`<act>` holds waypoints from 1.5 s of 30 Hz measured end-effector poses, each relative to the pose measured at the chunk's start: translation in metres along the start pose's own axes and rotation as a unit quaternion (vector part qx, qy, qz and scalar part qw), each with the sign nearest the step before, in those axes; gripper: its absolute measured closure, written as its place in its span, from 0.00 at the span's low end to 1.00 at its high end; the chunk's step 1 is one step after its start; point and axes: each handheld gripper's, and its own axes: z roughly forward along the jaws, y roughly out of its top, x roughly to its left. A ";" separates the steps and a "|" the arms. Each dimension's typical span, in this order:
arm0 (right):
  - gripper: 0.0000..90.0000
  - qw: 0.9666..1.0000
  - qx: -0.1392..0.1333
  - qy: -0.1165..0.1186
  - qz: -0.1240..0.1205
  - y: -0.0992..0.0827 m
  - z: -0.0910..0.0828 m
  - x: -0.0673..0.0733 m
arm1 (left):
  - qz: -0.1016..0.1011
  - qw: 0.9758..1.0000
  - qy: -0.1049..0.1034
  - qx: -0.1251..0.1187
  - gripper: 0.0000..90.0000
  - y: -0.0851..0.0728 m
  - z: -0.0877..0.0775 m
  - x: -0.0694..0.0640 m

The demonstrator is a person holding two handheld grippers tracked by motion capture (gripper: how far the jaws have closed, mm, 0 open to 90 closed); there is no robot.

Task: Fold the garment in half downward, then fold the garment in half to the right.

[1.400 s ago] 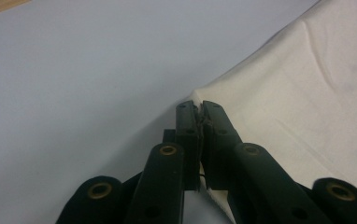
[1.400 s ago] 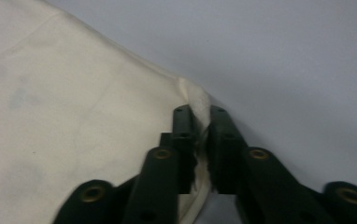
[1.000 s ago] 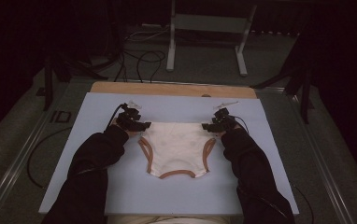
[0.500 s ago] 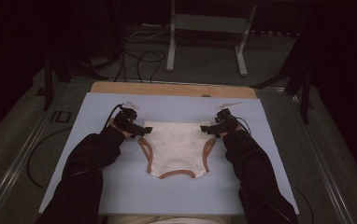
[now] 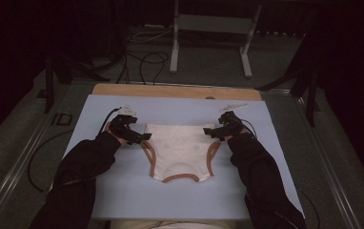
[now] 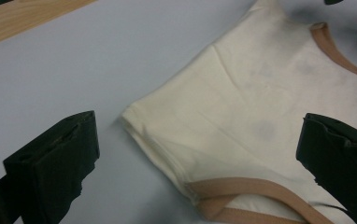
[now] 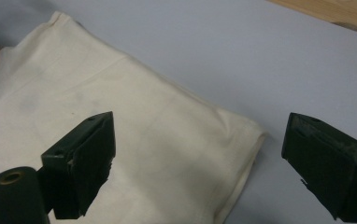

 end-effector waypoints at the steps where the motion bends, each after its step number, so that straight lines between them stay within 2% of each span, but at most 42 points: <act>1: 0.11 1.000 0.001 0.000 -0.001 0.001 -0.001 0.001 | 0.000 1.000 -0.002 -0.006 0.00 0.000 -0.002 -0.001; 13: 0.11 0.999 -0.008 0.015 -0.027 0.016 -0.010 0.016 | 0.025 0.999 -0.031 -0.035 0.00 0.002 -0.026 -0.023; 18: 0.11 0.999 -0.010 0.022 -0.036 0.022 -0.010 0.023 | 0.053 0.997 -0.039 -0.040 0.00 0.001 -0.037 -0.037; 20: 0.11 0.999 -0.010 0.027 -0.036 0.024 -0.011 0.027 | 0.067 0.996 -0.031 -0.043 0.00 0.000 -0.041 -0.044; 21: 0.11 0.999 -0.011 0.028 -0.039 0.025 -0.011 0.028 | 0.070 0.996 -0.036 -0.045 0.01 -0.001 -0.043 -0.047; 28: 0.11 0.998 -0.012 0.037 -0.046 0.034 -0.009 0.038 | 0.101 0.993 -0.056 -0.035 0.01 -0.007 -0.051 -0.071; 31: 0.11 0.998 -0.012 0.041 -0.052 0.037 -0.007 0.042 | 0.103 0.992 -0.068 -0.037 0.01 -0.009 -0.053 -0.077; 35: 0.11 0.997 -0.011 0.046 -0.055 0.041 -0.003 0.048 | 0.112 0.990 -0.071 -0.039 0.01 -0.012 -0.054 -0.084; 37: 0.11 0.997 -0.011 0.047 -0.057 0.043 -0.002 0.050 | 0.117 0.990 -0.067 -0.035 0.03 -0.013 -0.054 -0.087; 39: 0.11 0.997 -0.013 0.051 -0.059 0.045 0.000 0.053 | 0.116 0.990 -0.078 -0.032 0.03 -0.014 -0.053 -0.089; 45: 0.11 0.996 -0.011 0.061 -0.068 0.051 0.008 0.063 | 0.126 0.988 -0.087 -0.020 0.03 -0.020 -0.048 -0.100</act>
